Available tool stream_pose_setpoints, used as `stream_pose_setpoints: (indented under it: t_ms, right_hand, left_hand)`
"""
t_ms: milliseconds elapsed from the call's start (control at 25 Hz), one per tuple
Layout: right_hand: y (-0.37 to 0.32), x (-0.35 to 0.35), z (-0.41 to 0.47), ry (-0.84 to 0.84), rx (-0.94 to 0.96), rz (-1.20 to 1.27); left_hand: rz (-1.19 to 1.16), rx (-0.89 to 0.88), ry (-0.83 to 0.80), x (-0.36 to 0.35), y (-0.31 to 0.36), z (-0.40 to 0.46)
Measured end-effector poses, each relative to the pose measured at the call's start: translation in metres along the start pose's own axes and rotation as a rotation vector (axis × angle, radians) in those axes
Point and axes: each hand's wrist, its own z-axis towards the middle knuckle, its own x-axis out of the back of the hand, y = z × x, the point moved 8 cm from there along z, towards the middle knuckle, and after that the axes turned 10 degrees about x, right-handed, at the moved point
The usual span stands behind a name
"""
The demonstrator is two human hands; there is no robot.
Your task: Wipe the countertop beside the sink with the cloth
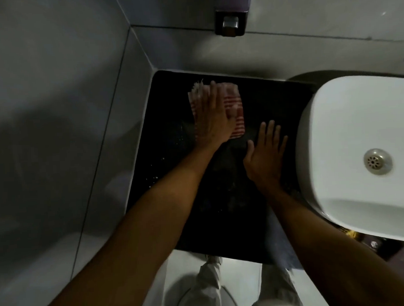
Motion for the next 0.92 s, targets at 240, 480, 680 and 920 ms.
stream_pose_setpoints:
  t_ms: [240,480,680,920]
  right_hand:
    - [0.005,0.002,-0.001,0.055,0.010,-0.019]
    - [0.003,0.009,-0.002,0.059,0.009,-0.018]
    - [0.001,0.008,-0.003,0.071,0.018,-0.001]
    - [0.000,0.008,-0.003,0.072,0.031,0.007]
  left_hand:
    - [0.116,-0.040,0.011,-0.029,-0.014,0.011]
    - [0.154,0.117,0.089,-0.007,-0.071,0.049]
    - [0.108,0.398,0.151,0.000,-0.096,0.015]
    - [0.091,0.642,0.189,0.007,-0.152,-0.096]
